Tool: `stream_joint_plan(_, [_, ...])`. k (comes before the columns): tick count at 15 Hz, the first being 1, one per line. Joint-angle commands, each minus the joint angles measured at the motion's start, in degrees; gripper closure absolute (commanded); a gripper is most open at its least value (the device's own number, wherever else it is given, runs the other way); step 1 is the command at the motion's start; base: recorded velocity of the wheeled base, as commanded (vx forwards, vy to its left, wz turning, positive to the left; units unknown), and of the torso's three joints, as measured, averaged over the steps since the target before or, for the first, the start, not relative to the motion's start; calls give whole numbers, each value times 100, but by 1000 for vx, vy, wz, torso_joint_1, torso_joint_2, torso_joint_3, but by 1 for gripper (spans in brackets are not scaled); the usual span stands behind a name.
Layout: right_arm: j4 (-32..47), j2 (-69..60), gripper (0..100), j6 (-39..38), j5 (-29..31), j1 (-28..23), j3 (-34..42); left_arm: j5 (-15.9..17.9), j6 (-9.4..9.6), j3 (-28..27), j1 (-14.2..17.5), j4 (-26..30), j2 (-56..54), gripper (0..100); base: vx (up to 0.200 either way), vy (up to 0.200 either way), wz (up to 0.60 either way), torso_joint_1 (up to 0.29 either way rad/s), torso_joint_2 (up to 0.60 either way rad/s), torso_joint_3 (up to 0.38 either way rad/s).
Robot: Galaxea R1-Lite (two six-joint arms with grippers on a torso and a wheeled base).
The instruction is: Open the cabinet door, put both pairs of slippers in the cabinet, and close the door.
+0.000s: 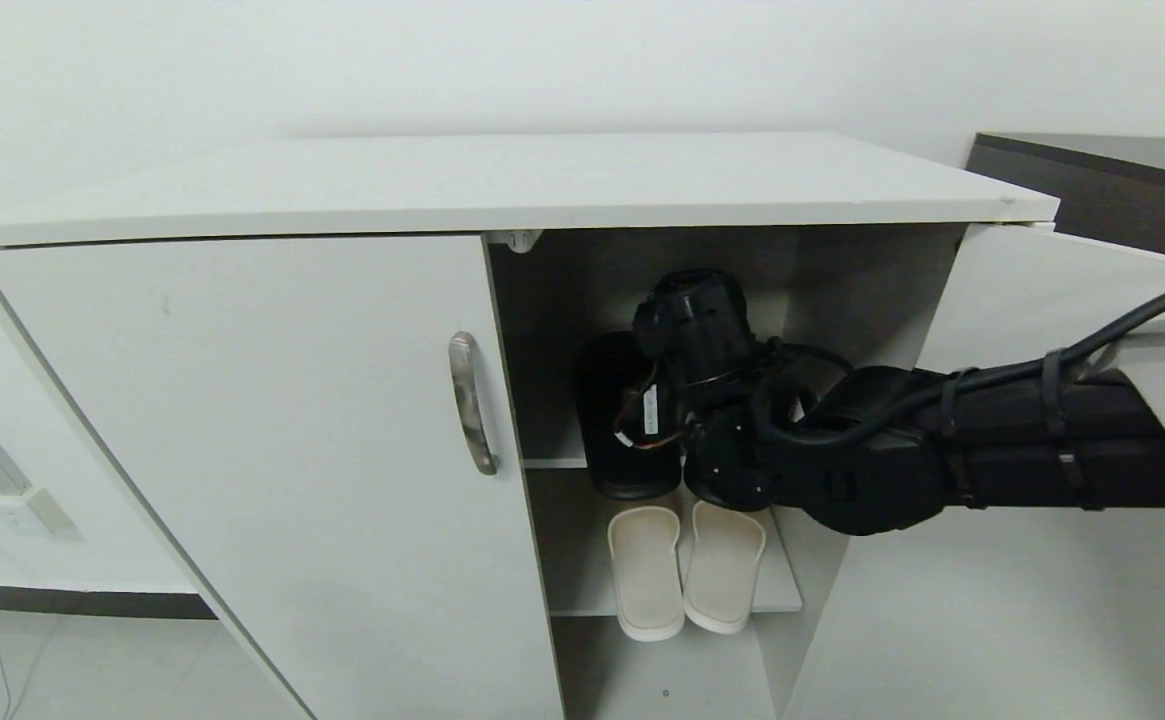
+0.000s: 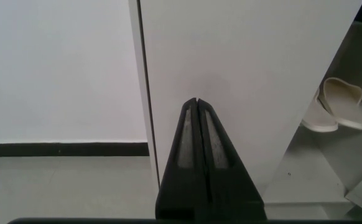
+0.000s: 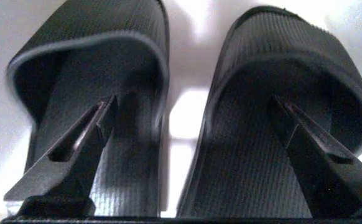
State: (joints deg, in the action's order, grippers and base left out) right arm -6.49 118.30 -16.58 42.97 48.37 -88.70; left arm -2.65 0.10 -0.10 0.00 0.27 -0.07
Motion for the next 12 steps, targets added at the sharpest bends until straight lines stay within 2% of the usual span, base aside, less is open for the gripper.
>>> stream_joint_plan(1, [-125,-263,0,-3,9,67,301,-8,-1,1,0,0,7,100,0,0,0,0,0,0])
stream_joint_plan(5, [-556,-852,0,14,-52,419,1241,-8,-1,1,0,0,7,100,0,0,0,0,0,0])
stream_joint_plan(9, [-1830,-1634,0,366,-535,682,2770,-8,-1,1,0,0,7,100,0,0,0,0,0,0])
stream_joint_plan(10, [-2094,-1687,100,454,-597,691,2972,-8,8,1,0,0,7,100,0,0,0,0,0,0])
stream_joint_plan(12, [-2762,-1714,100,612,-782,700,3412,-8,8,1,0,0,7,100,0,0,0,0,0,0])
